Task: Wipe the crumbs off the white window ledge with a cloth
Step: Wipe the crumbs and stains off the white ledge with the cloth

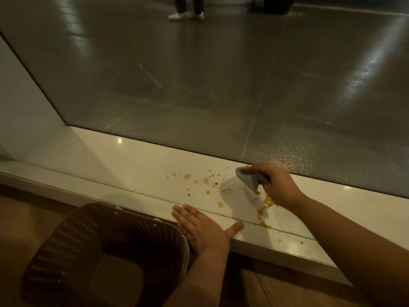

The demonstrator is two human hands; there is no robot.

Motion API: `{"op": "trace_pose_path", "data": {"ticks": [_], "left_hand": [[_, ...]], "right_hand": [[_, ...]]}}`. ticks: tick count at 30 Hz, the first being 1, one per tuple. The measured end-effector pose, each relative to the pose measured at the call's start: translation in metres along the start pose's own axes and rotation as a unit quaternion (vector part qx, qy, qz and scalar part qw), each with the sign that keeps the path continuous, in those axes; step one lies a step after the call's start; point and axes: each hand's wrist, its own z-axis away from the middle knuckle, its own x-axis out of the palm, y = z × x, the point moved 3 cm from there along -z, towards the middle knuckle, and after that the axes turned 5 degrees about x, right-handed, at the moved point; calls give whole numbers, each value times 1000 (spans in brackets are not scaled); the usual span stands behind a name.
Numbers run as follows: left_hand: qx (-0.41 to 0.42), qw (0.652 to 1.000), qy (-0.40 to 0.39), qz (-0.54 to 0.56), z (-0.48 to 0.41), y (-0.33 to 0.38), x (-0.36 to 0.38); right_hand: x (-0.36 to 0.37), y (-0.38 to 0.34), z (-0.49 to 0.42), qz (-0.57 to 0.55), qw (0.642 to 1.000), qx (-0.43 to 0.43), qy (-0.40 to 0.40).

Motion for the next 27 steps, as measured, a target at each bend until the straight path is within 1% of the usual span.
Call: {"op": "trace_pose_path", "data": {"ticks": [2, 4, 6, 7, 9, 10, 12, 13, 14, 16, 18, 20, 21, 24, 27], "left_hand": [[-1, 1000, -13, 3, 1, 0, -4], [-3, 1000, -30, 1, 4, 1, -10], [26, 999, -39, -24, 8, 7, -16], [70, 996, -36, -37, 11, 14, -19], [214, 976, -31, -24, 19, 36, -22], [294, 955, -44, -6, 25, 48, -25], [435, 896, -89, 5, 40, 70, -30], [478, 871, -109, 4, 46, 77, -31], [500, 858, -117, 8, 49, 80, -32], [508, 853, -111, 33, 53, 84, -34], [514, 853, -79, 45, 58, 87, -36], [512, 856, -44, 61, 57, 89, -39], [499, 863, -35, 74, 51, 88, -42], [439, 890, -8, 120, 18, 79, -59], [382, 911, 68, 140, -19, 57, -82]], "right_hand": [[5, 7, 20, 44, 999, -22, -11], [7, 16, 37, 61, 998, -17, -29], [3, 21, 53, 57, 997, -20, -44], [0, 22, 59, 54, 997, -28, -51], [-8, 23, 68, 45, 996, -40, -63], [-11, 22, 71, 41, 995, -52, -70], [-17, 19, 76, 34, 994, -79, -72], [-21, 17, 78, 27, 993, -91, -67], [-25, 16, 80, 19, 993, -99, -60], [-32, 12, 85, 7, 992, -112, -55], [-36, 11, 91, 6, 991, -121, -55], [-38, 16, 98, 30, 991, -122, -45], [-39, 22, 101, 44, 991, -119, -33], [-45, 51, 113, 54, 997, -58, -6], [-39, 90, 130, 99, 995, 28, -9]]}}
